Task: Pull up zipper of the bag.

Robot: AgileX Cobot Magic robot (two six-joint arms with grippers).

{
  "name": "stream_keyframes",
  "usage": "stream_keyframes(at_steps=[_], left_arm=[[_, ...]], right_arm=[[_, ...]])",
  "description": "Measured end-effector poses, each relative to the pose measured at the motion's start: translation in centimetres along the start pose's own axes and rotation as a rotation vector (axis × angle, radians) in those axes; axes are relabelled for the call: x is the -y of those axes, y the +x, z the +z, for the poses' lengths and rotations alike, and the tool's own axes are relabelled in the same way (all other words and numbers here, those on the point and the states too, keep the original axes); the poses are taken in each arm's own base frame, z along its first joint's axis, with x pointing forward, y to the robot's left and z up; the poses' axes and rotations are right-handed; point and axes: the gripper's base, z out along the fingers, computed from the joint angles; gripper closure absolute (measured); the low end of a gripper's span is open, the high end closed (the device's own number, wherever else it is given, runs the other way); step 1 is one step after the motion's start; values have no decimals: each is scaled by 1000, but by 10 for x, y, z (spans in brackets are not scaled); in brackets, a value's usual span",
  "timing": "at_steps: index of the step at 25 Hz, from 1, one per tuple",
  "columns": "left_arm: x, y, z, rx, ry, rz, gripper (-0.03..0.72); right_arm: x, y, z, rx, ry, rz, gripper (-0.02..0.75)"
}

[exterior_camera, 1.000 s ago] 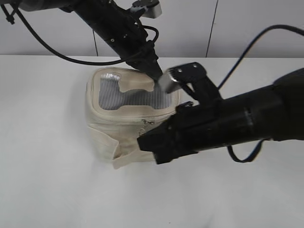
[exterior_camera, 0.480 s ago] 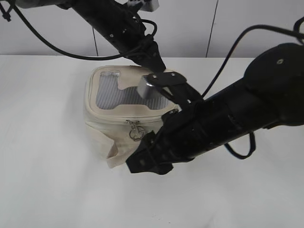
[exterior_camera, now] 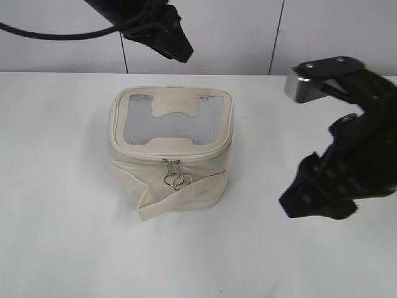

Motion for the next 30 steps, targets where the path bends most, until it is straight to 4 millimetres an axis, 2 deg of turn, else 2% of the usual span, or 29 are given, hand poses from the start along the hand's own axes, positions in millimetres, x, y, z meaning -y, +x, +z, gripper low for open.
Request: stream_keyframes(at_steps=[2, 5, 8, 11, 13, 16, 19, 21, 24, 27, 30], left_arm=[[15, 14, -32, 29, -49, -8, 409], [41, 47, -83, 103, -133, -33, 409], [72, 95, -134, 182, -205, -62, 409], [101, 152, -180, 259, -280, -76, 409], [123, 197, -209, 325, -322, -82, 409], [140, 254, -224, 368, -362, -110, 412], [146, 304, -219, 401, -403, -101, 433], [149, 329, -214, 447, -419, -87, 442], [150, 345, -211, 483, -435, -75, 447], [146, 342, -206, 489, -439, -79, 456], [145, 342, -204, 488, -446, -85, 461]], right_arm=[[-1, 9, -21, 6, 33, -8, 285], [-6, 27, -53, 25, 50, -28, 283], [-9, 55, -75, 36, 54, -45, 283], [-9, 93, -94, 72, 85, -59, 285], [-7, 115, -99, 78, 114, -70, 285], [-7, 146, -112, 169, 123, -90, 285], [-8, 173, -121, 290, 127, -110, 285], [-6, 190, -123, 368, 142, -126, 285], [-4, 208, -128, 478, 160, -145, 285], [-4, 218, -132, 576, 167, -158, 285], [-4, 219, -132, 604, 171, -161, 285]])
